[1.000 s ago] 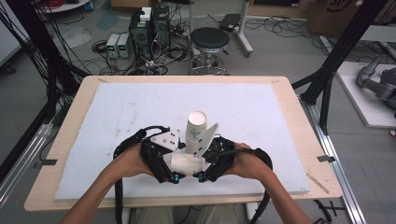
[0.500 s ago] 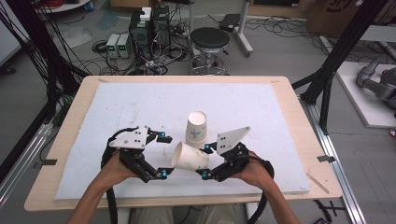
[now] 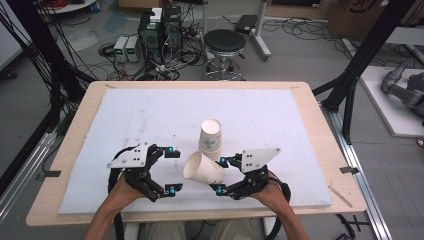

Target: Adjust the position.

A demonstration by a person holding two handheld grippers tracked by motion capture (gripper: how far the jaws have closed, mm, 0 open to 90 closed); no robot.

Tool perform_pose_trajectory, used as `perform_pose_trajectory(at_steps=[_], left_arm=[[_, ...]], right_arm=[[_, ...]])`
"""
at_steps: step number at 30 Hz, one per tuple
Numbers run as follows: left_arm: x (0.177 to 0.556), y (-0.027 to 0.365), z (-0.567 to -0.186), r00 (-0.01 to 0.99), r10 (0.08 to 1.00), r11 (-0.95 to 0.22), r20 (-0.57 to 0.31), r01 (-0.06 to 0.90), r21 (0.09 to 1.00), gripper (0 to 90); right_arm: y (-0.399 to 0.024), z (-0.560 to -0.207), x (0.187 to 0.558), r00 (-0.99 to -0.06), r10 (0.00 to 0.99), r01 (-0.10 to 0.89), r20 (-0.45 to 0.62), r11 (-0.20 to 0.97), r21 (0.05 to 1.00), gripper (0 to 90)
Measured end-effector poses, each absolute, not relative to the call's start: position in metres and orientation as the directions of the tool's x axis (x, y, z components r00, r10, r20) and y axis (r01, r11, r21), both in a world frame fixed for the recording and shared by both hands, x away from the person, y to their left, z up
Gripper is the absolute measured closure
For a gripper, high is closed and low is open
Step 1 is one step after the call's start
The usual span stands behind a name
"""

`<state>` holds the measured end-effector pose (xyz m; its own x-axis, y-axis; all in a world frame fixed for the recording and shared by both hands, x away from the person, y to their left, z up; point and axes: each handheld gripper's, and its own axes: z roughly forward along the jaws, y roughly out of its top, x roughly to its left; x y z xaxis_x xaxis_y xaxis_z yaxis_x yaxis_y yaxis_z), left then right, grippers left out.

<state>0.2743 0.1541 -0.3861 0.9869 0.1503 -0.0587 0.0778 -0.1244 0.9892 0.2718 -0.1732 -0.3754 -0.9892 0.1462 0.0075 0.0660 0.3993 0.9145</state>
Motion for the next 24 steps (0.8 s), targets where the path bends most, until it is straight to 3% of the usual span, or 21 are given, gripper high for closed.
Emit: perform_pose_trajectory(at_steps=[24], left_arm=[[0.278, 0.133, -0.391, 0.994, 0.086, -0.110, -0.069, 0.078, 0.991, 6.8]], right_arm=[[-0.173, -0.398, 0.273, -0.995, 0.100, 0.050, 0.026, 0.243, 0.969, 38.2]])
